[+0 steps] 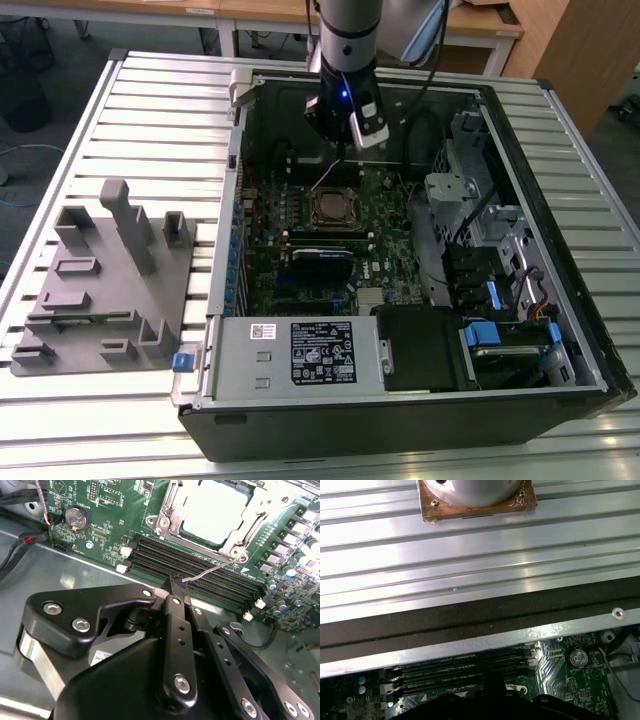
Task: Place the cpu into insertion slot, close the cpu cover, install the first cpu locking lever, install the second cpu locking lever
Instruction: 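Install the first cpu locking lever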
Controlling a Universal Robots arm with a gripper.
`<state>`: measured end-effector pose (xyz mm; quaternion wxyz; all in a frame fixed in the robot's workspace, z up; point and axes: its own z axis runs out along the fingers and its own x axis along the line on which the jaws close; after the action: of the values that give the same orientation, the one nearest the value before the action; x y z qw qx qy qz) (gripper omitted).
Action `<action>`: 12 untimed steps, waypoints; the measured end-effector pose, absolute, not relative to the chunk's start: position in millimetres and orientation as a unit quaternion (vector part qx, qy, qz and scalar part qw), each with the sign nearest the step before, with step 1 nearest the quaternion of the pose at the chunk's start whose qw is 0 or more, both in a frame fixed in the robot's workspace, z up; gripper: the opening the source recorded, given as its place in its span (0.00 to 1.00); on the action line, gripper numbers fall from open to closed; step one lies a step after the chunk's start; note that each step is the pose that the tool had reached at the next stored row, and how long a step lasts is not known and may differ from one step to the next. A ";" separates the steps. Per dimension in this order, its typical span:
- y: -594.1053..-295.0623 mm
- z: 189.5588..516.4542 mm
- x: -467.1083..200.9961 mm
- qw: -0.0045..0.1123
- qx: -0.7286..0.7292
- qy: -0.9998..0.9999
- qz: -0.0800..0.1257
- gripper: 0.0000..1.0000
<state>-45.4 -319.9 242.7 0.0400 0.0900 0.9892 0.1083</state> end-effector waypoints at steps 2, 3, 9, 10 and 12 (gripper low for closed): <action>-319.9 244.8 -45.4 0.040 0.090 0.989 0.108 0.11; -319.9 245.8 -45.4 0.040 0.090 0.989 0.108 0.11; -319.9 251.0 -45.4 0.040 0.090 0.989 0.108 0.11; -319.9 251.8 -45.4 0.040 0.090 0.989 0.108 0.11; -319.9 253.1 -45.4 0.040 0.090 0.989 0.108 0.11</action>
<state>-45.4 -319.9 253.1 0.0400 0.0900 0.9892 0.1083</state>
